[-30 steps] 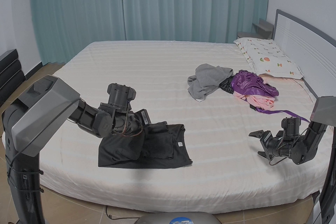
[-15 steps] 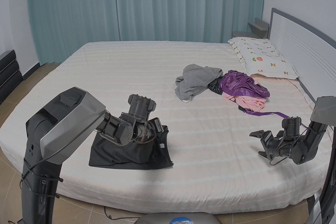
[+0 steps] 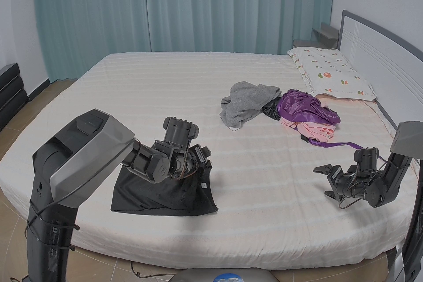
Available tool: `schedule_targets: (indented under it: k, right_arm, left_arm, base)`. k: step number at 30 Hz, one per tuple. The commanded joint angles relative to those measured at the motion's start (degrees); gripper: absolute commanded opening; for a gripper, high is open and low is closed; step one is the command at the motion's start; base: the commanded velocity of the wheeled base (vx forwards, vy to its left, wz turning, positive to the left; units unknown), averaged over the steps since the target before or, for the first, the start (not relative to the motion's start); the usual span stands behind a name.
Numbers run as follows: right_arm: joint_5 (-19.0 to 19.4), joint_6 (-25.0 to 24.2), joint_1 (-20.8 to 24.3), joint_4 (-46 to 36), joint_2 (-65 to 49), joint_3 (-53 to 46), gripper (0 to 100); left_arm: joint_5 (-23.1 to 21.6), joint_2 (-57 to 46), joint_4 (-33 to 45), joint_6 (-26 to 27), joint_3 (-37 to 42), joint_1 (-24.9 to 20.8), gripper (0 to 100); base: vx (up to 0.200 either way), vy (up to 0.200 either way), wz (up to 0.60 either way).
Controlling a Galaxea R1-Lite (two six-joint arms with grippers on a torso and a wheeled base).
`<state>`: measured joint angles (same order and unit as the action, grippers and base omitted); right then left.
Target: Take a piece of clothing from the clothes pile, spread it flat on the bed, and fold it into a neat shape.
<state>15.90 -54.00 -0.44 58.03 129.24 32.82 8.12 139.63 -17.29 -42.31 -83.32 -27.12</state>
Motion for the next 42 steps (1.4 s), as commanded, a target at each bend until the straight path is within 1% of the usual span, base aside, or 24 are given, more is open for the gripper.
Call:
schedule_targets:
  k: [1,3,5,7,12,14,18,20,24,29,31,34,36,38,39,42]
  right_arm:
    - [0.1,0.0,0.0,0.1,0.1,-0.2,100]
    - [0.1,0.0,0.0,0.1,0.1,-0.2,100]
    - [0.1,0.0,0.0,0.1,0.1,-0.2,100]
    - [0.1,0.0,0.0,0.1,0.1,-0.2,100]
    - [0.1,0.0,0.0,1.8,0.3,-0.9,100]
    - [0.1,0.0,0.0,3.2,0.7,-1.1,100]
    - [0.0,0.0,0.0,4.0,1.0,-1.4,100]
    - [0.0,0.0,0.0,4.0,1.0,-1.3,100]
    - [0.0,0.0,0.7,3.9,1.0,-0.8,100]
    - [-0.7,0.1,4.6,4.1,0.0,-1.2,100]
    - [-0.8,0.1,7.3,3.9,-1.4,-1.4,100]
    - [-1.1,0.1,11.9,3.4,-2.7,-1.4,100]
    - [-2.0,0.1,13.4,3.1,-3.0,-1.4,100]
    - [-6.1,0.6,17.0,2.5,-2.5,-0.6,100]
    - [-7.3,1.1,18.4,2.4,-2.1,-0.1,100]
    - [-8.8,3.6,22.1,0.9,-0.4,2.3,100]
  left_arm:
    - [1.2,-4.5,-0.8,-0.3,3.1,0.5,100]
    - [1.1,-5.5,-1.6,-0.8,3.8,0.7,100]
    - [0.9,-7.0,-3.6,-4.7,4.1,1.7,100]
    - [0.9,-8.0,-3.9,-5.9,4.8,2.4,100]
    - [-0.1,-10.4,-4.6,-6.7,9.7,4.5,100]
    - [-1.2,-11.2,-6.4,-8.9,12.3,6.1,100]
    - [-5.2,-13.4,-8.7,-14.6,16.7,9.1,100]
    - [-7.3,-14.8,-9.2,-15.1,20.1,10.5,100]
    - [-10.4,-16.0,-12.3,-16.0,26.7,12.5,100]
    - [-13.5,-15.6,-19.5,-18.1,33.8,15.0,100]
    - [-14.4,-15.8,-22.6,-18.3,37.0,15.9,100]
    - [-15.9,-15.6,-24.3,-18.7,39.5,17.0,100]
    - [-17.0,-15.4,-24.6,-19.3,40.1,17.5,100]
    - [-20.2,-14.7,-25.9,-22.1,40.6,19.0,100]
    - [-21.3,-14.7,-26.6,-23.0,40.6,19.4,100]
    - [-22.0,-14.7,-28.1,-23.3,40.8,20.4,100]
  base:
    - [0.0,0.0,0.0]
    - [0.0,0.0,0.0]
    - [0.0,0.0,0.0]
    - [0.0,0.0,0.0]
    - [0.0,0.0,0.0]
    - [0.0,0.0,0.0]
    - [0.0,0.0,0.0]
    - [0.0,0.0,0.0]
    - [0.0,0.2,0.0]
    - [0.0,0.2,0.0]
    - [0.0,0.2,0.0]
    - [0.0,0.2,0.0]
    - [0.0,0.2,0.0]
    - [0.0,0.2,0.0]
    - [0.0,0.2,0.0]
    - [0.0,0.2,0.0]
